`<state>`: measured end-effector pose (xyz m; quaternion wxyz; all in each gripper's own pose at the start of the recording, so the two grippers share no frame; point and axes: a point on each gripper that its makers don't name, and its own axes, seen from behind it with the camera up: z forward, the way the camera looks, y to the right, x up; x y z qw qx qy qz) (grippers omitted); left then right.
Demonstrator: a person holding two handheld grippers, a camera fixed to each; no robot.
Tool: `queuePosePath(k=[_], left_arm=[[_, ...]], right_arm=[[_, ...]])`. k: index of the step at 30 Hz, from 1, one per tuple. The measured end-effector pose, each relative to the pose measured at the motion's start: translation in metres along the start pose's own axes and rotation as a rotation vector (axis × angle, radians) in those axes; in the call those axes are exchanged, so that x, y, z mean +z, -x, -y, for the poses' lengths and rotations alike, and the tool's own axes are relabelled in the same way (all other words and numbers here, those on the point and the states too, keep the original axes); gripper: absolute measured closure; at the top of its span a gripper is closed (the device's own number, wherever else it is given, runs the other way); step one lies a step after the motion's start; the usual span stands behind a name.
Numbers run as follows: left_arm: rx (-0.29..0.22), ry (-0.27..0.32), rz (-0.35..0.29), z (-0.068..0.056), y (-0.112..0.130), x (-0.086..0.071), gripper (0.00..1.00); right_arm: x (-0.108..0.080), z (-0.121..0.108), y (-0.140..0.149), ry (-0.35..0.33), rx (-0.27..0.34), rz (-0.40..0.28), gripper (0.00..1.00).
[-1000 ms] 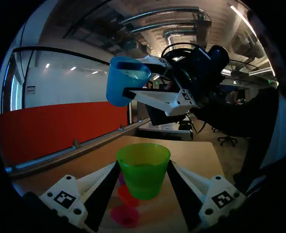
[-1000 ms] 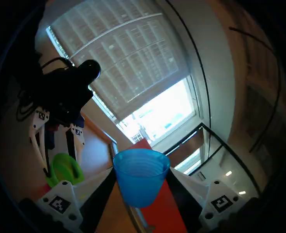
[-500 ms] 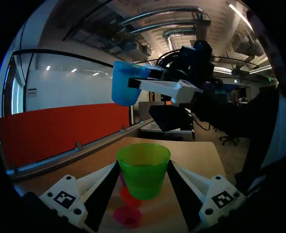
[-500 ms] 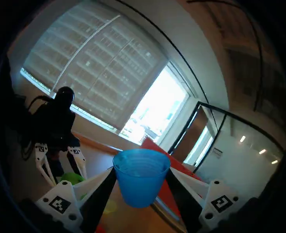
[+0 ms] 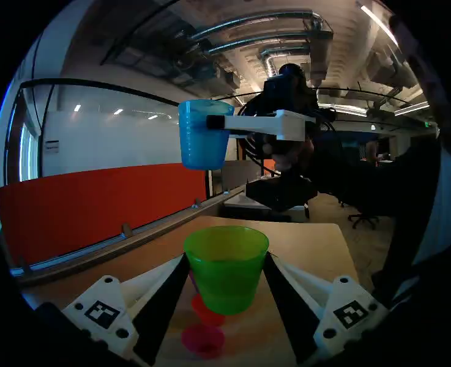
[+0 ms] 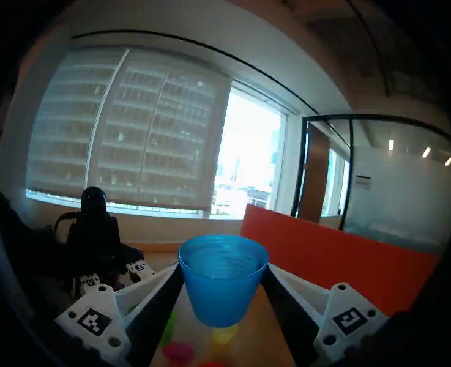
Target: Pour water
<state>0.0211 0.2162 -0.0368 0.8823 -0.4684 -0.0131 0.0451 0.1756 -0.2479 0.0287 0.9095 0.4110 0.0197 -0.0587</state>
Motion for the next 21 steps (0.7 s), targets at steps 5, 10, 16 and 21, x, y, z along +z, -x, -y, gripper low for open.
queuePosePath(k=[5, 10, 16, 21], left_arm=[[0.001, -0.002, 0.0, 0.001, -0.001, -0.001, 0.15], [-0.001, -0.006, 0.0, 0.003, -0.002, -0.002, 0.15], [-0.005, -0.012, 0.009, 0.004, 0.0, -0.002, 0.15], [-0.003, -0.031, 0.031, 0.01, 0.004, -0.003, 0.15]], right_arm=[[0.0, -0.003, 0.0, -0.006, 0.05, 0.007, 0.11], [-0.001, -0.003, 0.001, -0.004, 0.049, 0.017, 0.11], [-0.001, -0.004, 0.003, 0.0, 0.047, 0.028, 0.11], [-0.004, -0.009, 0.007, 0.012, 0.039, 0.041, 0.1]])
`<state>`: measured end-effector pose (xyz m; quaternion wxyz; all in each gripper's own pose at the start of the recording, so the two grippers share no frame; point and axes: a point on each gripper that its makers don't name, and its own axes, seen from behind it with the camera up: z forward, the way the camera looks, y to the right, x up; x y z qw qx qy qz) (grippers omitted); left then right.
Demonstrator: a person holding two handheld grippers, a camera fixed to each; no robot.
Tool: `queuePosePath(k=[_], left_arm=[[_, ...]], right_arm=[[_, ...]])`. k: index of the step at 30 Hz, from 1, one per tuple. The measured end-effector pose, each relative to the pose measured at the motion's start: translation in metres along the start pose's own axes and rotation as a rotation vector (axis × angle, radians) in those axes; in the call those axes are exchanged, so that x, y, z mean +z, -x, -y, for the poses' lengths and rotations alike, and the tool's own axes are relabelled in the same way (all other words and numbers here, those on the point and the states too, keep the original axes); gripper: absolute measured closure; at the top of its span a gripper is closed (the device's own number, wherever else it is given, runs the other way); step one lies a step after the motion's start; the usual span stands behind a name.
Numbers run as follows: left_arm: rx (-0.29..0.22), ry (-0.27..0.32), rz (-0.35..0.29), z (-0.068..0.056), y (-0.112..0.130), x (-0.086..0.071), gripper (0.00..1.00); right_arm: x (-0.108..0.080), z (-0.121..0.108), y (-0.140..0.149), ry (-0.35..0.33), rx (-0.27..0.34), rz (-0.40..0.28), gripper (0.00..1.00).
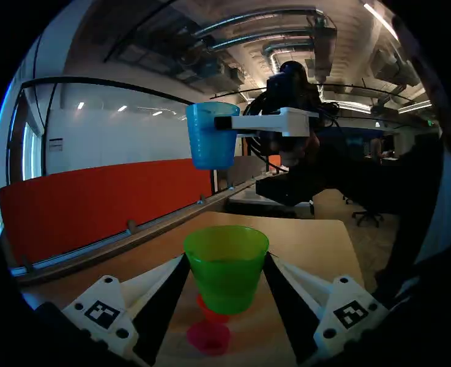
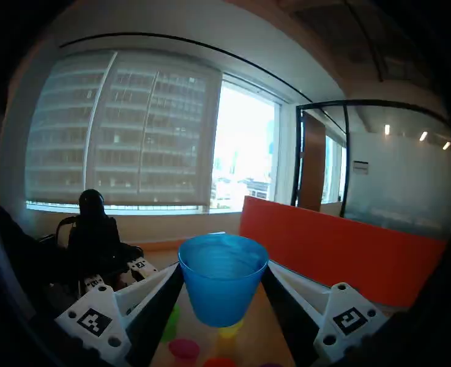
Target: Pour water
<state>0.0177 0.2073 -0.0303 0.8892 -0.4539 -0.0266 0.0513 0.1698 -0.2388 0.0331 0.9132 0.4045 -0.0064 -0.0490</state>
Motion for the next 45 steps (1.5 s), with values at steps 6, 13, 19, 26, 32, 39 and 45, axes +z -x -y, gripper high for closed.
queuePosePath(k=[6, 13, 19, 26, 32, 39, 45], left_arm=[[-0.016, -0.005, 0.021, 0.004, 0.002, -0.003, 0.15], [-0.002, -0.007, 0.082, 0.006, 0.014, -0.009, 0.15], [-0.009, -0.02, 0.12, 0.013, 0.023, -0.012, 0.15], [0.0, -0.024, 0.178, 0.017, 0.036, -0.016, 0.15], [0.009, -0.025, 0.217, 0.019, 0.045, -0.02, 0.15], [0.012, -0.034, 0.26, 0.024, 0.054, -0.024, 0.15], [0.011, -0.05, 0.28, 0.03, 0.061, -0.029, 0.15]], right_arm=[[-0.002, 0.001, 0.005, -0.002, 0.0, 0.018, 0.1], [-0.005, 0.0, 0.015, 0.002, -0.01, 0.046, 0.1], [-0.007, 0.0, 0.023, -0.001, -0.019, 0.066, 0.1], [-0.012, -0.003, 0.035, -0.005, -0.03, 0.1, 0.1], [-0.016, -0.003, 0.051, -0.012, -0.038, 0.14, 0.1], [-0.021, -0.004, 0.065, -0.021, -0.037, 0.179, 0.1], [-0.025, -0.002, 0.081, -0.041, -0.037, 0.215, 0.1]])
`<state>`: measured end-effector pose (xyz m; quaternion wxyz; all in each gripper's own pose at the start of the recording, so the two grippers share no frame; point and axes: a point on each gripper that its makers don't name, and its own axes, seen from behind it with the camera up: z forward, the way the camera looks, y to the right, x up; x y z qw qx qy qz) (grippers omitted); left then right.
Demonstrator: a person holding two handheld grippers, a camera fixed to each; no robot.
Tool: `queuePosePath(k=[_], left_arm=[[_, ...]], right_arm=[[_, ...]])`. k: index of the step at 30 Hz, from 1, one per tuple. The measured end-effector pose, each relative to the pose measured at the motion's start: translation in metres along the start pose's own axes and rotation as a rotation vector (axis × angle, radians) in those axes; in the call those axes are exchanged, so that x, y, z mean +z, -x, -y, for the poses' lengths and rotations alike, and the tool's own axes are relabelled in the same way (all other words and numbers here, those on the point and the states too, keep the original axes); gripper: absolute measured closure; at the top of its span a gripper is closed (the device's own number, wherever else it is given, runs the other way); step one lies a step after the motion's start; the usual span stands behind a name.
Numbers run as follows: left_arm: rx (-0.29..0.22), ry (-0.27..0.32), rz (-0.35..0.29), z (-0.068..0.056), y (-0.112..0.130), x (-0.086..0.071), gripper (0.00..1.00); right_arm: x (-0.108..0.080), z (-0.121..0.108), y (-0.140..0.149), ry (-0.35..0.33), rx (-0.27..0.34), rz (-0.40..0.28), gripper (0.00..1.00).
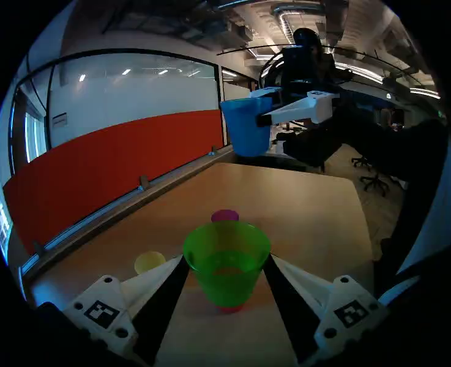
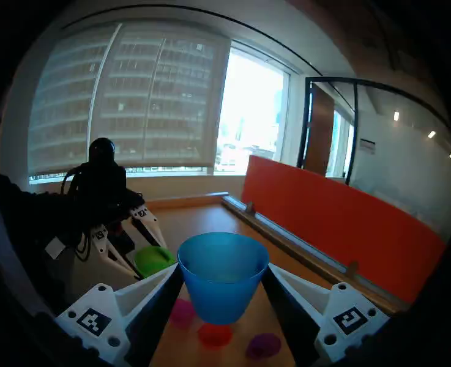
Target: Pour water
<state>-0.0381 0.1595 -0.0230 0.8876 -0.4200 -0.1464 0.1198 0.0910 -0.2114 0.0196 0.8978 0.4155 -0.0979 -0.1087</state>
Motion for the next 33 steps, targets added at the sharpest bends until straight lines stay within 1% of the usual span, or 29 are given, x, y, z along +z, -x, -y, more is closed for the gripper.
queuePosePath(k=[6, 16, 24, 33], left_arm=[[0.0, -0.007, 0.034, 0.002, 0.012, -0.001, 0.15], [-0.009, -0.037, 0.075, 0.011, 0.031, -0.004, 0.14], [-0.02, -0.046, 0.124, 0.016, 0.053, -0.005, 0.14], [-0.022, -0.043, 0.19, 0.016, 0.077, -0.002, 0.14]], right_arm=[[0.002, 0.008, 0.019, -0.025, -0.01, 0.045, 0.1], [0.008, 0.023, 0.046, -0.073, -0.005, 0.096, 0.1], [0.014, 0.035, 0.07, -0.107, -0.009, 0.143, 0.1], [0.02, 0.044, 0.095, -0.141, -0.017, 0.194, 0.1]])
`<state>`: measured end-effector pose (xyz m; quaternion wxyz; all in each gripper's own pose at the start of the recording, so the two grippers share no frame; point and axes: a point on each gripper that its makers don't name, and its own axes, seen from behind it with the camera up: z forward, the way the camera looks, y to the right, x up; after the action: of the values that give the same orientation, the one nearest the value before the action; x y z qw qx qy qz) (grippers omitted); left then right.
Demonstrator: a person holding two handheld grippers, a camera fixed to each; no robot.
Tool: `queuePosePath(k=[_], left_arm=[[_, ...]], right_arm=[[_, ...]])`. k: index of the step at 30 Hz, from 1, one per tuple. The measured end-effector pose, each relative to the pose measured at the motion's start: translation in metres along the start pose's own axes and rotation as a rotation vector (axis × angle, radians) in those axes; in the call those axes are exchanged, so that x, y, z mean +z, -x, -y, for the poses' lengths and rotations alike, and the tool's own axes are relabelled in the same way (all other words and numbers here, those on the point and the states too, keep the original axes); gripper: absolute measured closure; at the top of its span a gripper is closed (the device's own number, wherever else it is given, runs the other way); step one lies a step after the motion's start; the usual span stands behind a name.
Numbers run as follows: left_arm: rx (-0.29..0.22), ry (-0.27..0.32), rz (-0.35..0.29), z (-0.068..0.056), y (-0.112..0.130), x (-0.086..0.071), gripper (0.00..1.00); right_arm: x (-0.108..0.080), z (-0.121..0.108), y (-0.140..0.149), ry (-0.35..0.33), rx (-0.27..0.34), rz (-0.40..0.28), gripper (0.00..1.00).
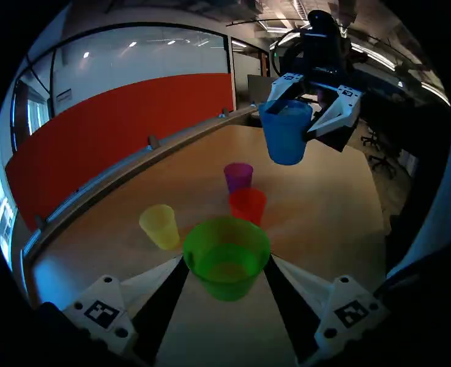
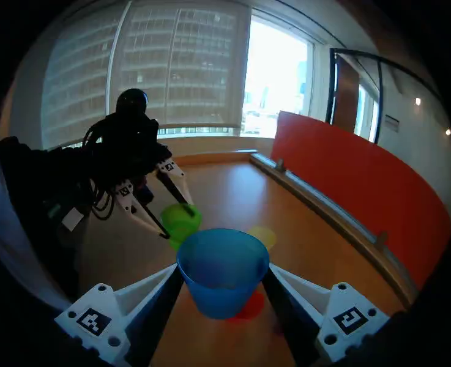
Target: Pour water
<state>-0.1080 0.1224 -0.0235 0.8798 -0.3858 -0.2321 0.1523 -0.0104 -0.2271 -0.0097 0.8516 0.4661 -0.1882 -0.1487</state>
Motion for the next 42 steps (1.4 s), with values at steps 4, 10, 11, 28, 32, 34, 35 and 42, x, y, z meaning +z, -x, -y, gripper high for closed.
queuePosePath(k=[4, 10, 11, 28, 32, 34, 35, 42], left_arm=[[-0.006, 0.005, 0.028, 0.0, 0.012, 0.005, 0.14], [-0.005, 0.014, 0.068, -0.001, 0.029, 0.012, 0.14], [-0.007, 0.017, 0.072, -0.001, 0.03, 0.013, 0.14], [-0.019, 0.03, 0.115, 0.002, 0.054, 0.035, 0.14], [-0.022, 0.033, 0.125, 0.002, 0.06, 0.04, 0.14], [-0.021, 0.032, 0.132, 0.003, 0.064, 0.043, 0.14], [-0.02, 0.032, 0.135, 0.003, 0.066, 0.043, 0.14], [-0.025, 0.038, 0.141, 0.003, 0.071, 0.047, 0.14]], right_arm=[[0.004, 0.003, 0.01, -0.012, -0.003, 0.018, 0.1], [0.009, 0.011, 0.028, -0.037, -0.012, 0.05, 0.1], [0.01, 0.013, 0.032, -0.041, -0.015, 0.056, 0.1], [0.023, 0.026, 0.066, -0.08, -0.027, 0.117, 0.1], [0.026, 0.027, 0.069, -0.085, -0.025, 0.121, 0.1], [0.027, 0.028, 0.07, -0.085, -0.025, 0.123, 0.09], [0.027, 0.028, 0.071, -0.085, -0.025, 0.125, 0.09], [0.03, 0.028, 0.075, -0.087, -0.024, 0.13, 0.1]])
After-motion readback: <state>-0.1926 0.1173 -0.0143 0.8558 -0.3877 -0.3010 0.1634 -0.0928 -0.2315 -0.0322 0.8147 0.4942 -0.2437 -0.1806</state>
